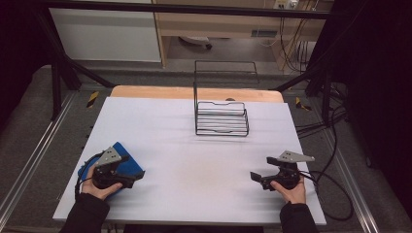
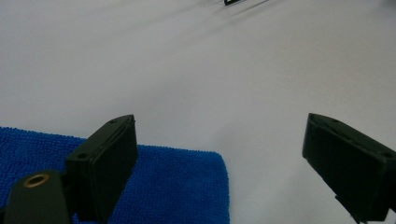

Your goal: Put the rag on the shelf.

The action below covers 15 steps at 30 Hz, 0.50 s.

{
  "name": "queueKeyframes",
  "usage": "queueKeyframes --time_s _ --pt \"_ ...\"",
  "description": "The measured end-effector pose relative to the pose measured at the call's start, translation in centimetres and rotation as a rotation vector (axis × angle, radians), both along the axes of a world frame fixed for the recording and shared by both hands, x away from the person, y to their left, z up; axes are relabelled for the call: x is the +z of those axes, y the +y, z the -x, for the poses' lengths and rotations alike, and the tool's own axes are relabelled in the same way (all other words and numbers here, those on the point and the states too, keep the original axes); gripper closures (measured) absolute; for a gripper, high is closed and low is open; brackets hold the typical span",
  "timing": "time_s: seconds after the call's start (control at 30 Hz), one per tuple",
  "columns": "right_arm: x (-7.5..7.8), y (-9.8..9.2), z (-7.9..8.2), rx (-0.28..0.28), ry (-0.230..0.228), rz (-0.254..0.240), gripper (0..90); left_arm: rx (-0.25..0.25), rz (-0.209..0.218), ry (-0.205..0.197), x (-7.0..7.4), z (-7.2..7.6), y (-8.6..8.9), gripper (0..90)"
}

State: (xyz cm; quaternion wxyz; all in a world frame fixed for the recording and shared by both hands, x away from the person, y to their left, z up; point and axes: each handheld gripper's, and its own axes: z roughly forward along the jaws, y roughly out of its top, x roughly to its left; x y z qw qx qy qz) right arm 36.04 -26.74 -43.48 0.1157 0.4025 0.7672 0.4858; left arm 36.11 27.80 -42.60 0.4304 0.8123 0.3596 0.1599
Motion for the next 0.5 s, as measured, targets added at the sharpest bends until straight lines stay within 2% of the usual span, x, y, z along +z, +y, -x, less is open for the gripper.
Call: queueKeyframes --time_s 0.23,0.5 --pt "-0.03 0.07 0.01 0.000 0.007 -0.002 0.5 0.006 -0.002 0.004 0.18 0.07 0.05 11.0" --pt "-0.12 0.23 0.00 -0.005 0.018 0.009 0.5 0.005 -0.017 0.025 0.38 0.19 0.12 15.9"
